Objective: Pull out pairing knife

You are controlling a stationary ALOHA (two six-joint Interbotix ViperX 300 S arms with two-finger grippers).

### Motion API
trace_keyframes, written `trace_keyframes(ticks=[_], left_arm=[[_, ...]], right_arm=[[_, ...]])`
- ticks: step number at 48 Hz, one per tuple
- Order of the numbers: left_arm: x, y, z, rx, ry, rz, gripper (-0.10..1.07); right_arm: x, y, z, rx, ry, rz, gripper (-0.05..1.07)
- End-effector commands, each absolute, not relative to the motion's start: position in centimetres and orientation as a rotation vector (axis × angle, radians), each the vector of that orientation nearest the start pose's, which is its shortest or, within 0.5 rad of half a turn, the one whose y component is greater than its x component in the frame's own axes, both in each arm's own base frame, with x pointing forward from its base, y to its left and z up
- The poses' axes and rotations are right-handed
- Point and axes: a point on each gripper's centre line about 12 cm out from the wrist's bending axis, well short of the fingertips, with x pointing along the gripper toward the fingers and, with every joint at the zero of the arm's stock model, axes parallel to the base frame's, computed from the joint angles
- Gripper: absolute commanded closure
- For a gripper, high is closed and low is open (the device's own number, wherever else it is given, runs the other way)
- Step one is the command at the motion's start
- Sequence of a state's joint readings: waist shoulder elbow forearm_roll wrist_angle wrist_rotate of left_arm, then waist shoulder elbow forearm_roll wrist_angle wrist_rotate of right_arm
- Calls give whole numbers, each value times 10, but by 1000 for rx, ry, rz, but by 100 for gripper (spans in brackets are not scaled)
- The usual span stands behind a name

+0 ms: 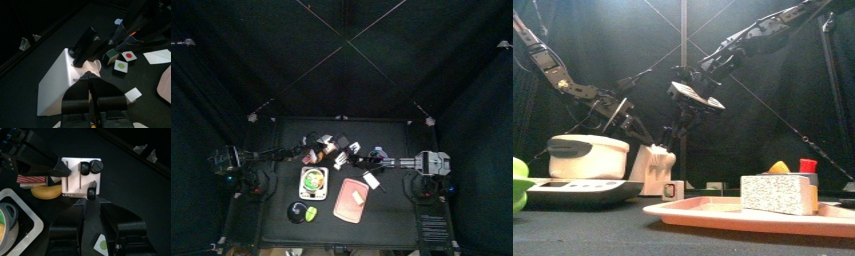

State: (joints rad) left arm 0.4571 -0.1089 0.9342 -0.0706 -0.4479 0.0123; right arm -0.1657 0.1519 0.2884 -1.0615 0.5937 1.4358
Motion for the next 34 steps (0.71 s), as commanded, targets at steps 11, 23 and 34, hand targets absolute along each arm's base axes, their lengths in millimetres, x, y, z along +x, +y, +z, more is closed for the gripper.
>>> trace_keyframes(ticks=[11, 23, 34], left_arm=[[304, 155, 173, -130, 344, 496, 69], [304, 155, 173, -129, 344, 496, 69], [304, 155, 172, -131, 345, 496, 69]], right_arm=[[432, -133, 241, 272, 536, -788, 29], [436, -137, 242, 279, 527, -795, 18], [438, -148, 235, 275, 538, -818, 19]])
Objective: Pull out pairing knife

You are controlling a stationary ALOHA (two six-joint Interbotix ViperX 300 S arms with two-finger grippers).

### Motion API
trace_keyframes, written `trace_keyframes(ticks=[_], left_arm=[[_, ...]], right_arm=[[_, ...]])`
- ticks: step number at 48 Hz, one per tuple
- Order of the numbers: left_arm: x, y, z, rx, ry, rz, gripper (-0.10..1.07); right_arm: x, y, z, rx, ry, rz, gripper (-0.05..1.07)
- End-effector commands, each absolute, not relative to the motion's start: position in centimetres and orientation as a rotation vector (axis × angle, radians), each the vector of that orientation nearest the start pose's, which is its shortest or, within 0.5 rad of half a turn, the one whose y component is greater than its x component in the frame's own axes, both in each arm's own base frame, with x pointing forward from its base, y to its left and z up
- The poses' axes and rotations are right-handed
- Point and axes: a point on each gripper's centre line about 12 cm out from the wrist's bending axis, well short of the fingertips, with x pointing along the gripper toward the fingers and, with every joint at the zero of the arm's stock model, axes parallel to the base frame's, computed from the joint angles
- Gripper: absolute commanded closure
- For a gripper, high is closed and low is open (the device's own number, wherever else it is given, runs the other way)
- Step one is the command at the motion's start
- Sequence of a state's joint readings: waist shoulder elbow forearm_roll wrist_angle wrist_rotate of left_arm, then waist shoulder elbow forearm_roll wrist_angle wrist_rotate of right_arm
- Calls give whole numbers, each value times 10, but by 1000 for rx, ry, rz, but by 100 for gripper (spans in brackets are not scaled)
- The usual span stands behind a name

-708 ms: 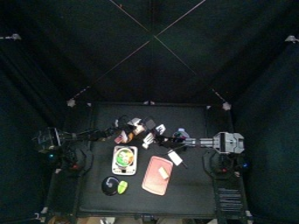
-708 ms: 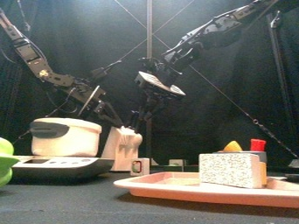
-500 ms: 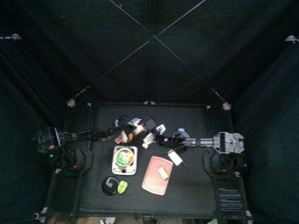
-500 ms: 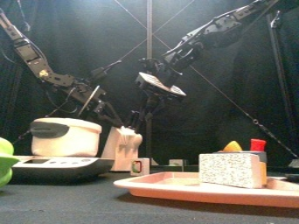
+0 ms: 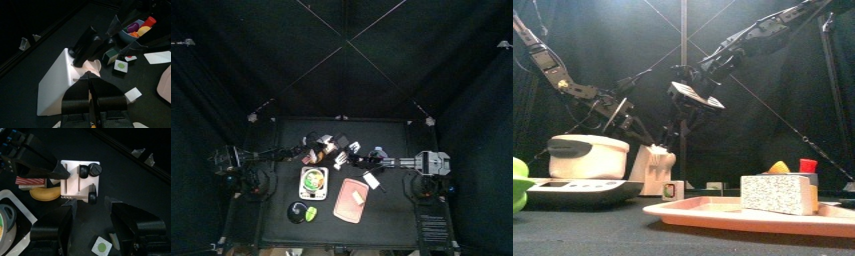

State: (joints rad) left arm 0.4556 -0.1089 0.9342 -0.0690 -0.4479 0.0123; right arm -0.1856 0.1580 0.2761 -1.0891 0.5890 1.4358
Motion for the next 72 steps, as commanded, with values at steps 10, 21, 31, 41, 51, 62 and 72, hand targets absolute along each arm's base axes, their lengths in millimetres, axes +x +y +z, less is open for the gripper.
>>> trace_keyframes(ticks=[10, 21, 31, 41, 51, 62, 72], left_arm=[[304, 155, 172, -131, 345, 496, 69], [304, 155, 172, -130, 347, 495, 69], [304, 155, 173, -130, 344, 496, 69], [304, 155, 172, -131, 345, 496, 69], [304, 154, 172, -130, 345, 494, 69], [304, 154, 171, -131, 348, 494, 69], [304, 155, 171, -131, 348, 496, 69]], right_arm=[[438, -148, 229, 279, 552, -820, 25], [438, -149, 230, 279, 550, -821, 37], [438, -148, 230, 277, 551, -820, 52], [438, -145, 232, 277, 547, -816, 60], [437, -145, 237, 280, 538, -816, 61], [434, -136, 246, 284, 526, -810, 61], [428, -125, 255, 268, 526, -831, 61]])
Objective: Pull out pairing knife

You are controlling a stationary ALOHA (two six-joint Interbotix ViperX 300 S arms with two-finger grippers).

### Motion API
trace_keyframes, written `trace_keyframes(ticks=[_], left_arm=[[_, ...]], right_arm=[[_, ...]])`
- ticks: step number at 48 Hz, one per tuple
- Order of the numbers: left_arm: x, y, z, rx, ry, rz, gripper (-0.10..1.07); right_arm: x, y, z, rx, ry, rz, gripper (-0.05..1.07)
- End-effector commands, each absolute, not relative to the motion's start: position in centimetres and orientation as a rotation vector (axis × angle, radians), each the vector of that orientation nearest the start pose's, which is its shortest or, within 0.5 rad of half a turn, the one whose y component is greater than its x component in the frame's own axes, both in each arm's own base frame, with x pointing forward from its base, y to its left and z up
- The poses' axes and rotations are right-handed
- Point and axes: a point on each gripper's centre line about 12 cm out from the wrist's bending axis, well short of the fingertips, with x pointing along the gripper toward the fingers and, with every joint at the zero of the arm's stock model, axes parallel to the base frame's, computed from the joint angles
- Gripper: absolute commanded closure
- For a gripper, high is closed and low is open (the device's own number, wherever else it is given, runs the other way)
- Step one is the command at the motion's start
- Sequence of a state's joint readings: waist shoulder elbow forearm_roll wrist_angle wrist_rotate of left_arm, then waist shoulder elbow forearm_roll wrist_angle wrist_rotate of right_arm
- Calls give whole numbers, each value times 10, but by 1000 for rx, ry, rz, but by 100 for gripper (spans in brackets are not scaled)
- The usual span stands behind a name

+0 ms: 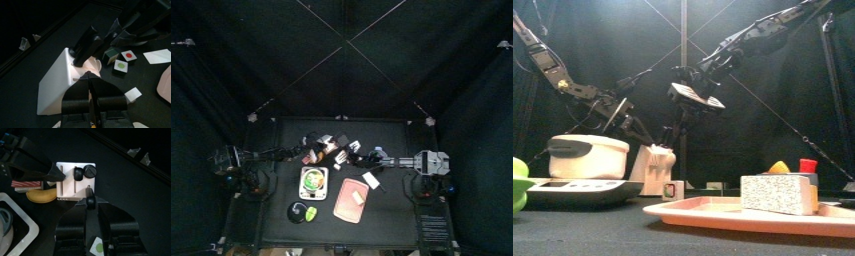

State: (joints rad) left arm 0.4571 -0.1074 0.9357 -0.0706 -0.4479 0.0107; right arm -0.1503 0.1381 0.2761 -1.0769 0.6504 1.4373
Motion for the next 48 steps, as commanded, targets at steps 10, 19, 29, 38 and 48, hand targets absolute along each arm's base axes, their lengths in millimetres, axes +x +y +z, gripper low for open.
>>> trace_keyframes(ticks=[10, 19, 29, 38, 48], left_arm=[[305, 155, 171, -131, 350, 494, 69], [304, 154, 171, -131, 348, 494, 69], [304, 154, 171, -131, 348, 494, 69], [304, 154, 171, -131, 348, 494, 69], [305, 154, 173, -130, 344, 493, 69]], right_arm=[[423, -106, 268, 253, 517, -830, 61], [413, -85, 282, 246, 502, -807, 61], [399, -65, 296, 244, 484, -784, 61], [385, -59, 296, 232, 497, -806, 61], [379, -56, 294, 235, 509, -809, 61]])
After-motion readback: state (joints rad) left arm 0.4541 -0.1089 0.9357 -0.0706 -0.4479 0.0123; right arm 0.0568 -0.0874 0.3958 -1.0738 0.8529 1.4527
